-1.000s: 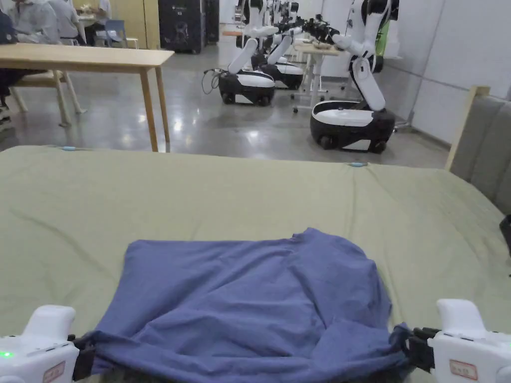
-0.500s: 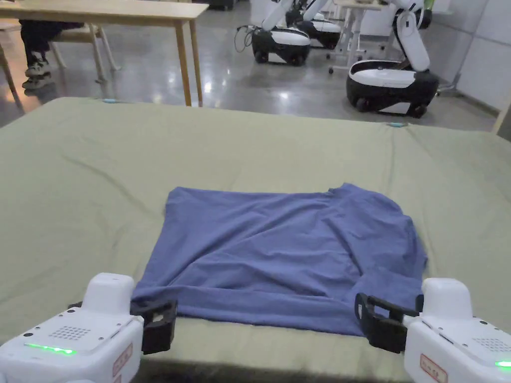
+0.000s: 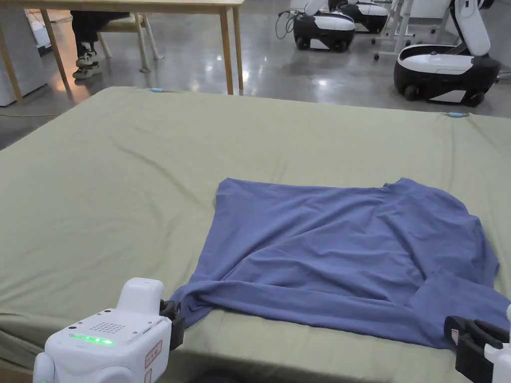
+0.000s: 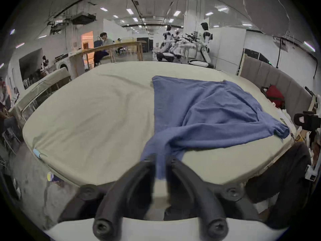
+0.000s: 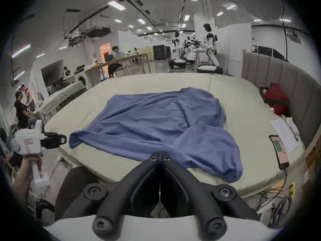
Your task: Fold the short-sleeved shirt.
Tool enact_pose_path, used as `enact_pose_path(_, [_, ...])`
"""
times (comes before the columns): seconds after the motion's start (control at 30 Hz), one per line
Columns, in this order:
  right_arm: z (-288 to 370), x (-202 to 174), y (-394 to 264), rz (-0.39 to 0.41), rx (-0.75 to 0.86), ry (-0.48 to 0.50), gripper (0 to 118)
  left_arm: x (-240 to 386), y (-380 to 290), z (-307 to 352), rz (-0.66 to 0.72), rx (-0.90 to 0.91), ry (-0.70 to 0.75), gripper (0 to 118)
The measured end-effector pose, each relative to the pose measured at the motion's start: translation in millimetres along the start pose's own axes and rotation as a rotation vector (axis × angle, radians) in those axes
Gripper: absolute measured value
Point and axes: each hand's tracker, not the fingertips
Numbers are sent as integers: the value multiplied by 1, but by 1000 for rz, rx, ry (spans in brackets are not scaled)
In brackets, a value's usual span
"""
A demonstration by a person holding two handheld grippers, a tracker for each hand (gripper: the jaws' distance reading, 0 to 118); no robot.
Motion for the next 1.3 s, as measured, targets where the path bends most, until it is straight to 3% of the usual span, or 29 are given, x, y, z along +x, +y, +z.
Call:
enact_pose_path(0.03, [0,4,2,-8,-4,5,1,-4,4,-10,-3,-1,2,107])
enact_pose_path(0.07, [0,7,3,-27,-3,11,1,-7,8,-17,-3,-11,8,107])
enact_pose_path(0.13, [0,15,7,-39,-3,-1,1,4,9,-21,-15,-24,30,118])
enact_pose_path(0.17, [2,19,8,-23,12,-36,1,1,15,-22,-37,75,16,115])
enact_pose_path(0.23, [6,31,10,-27,16,-61,1,3,23,-29,-17,-45,46,116])
enact_pose_path(0.3, [6,47,9,-40,7,-90,1,5,28,-33,-19,-41,44,116])
enact_pose_path(0.33, [4,57,7,-39,-1,-113,1,6,31,-35,-21,-48,39,110])
enact_pose_path(0.37, [2,66,4,-34,-15,-138,1,2,20,-48,-23,-60,32,89])
enact_pose_path(0.4, [-1,77,0,-32,-28,-159,1,2,19,-52,-26,-68,24,26])
enact_pose_path(0.43, [-3,90,-5,-32,-27,-165,3,4,20,-58,-30,-89,27,3])
enact_pose_path(0.47, [-4,99,-9,-31,-18,-155,24,4,19,-62,-32,-107,16,3])
enact_pose_path(0.5, [-6,111,-16,-15,19,-109,89,9,19,-61,-36,-95,16,3])
enact_pose_path(0.53, [-14,121,-20,6,-21,-123,118,15,19,-60,-48,-111,37,3])
enact_pose_path(0.57, [-24,128,-22,39,-107,-165,116,17,19,-58,-57,-107,46,3])
enact_pose_path(0.6, [-22,134,-27,69,-78,-238,116,18,18,-57,-51,-103,47,3])
enact_pose_path(0.63, [-27,138,-31,90,-100,-233,116,37,32,-33,-56,-85,62,3])
enact_pose_path(0.73, [-52,157,-42,54,-152,-184,111,58,38,-17,-37,-94,66,3])
enact_pose_path(0.77, [-58,161,-44,42,-161,-183,96,45,40,-24,9,-126,26,3])
enact_pose_path(0.8, [-64,164,-47,23,-178,-163,38,42,42,-26,0,-126,38,3])
enact_pose_path(0.83, [-70,168,-49,-3,-180,-131,6,44,44,-26,-3,-132,43,3])
enact_pose_path(0.9, [-71,166,-48,-54,-165,-76,5,39,42,-33,5,-146,29,2])
enact_pose_path(1.07, [-40,162,-20,-92,-26,-61,5,41,68,-8,-34,-96,60,2])
enact_pose_path(1.17, [-27,162,20,-61,59,-74,5,49,109,8,-96,-2,76,2])
enact_pose_path(1.3, [-37,168,89,-96,112,-33,5,55,170,-7,-145,50,79,2])
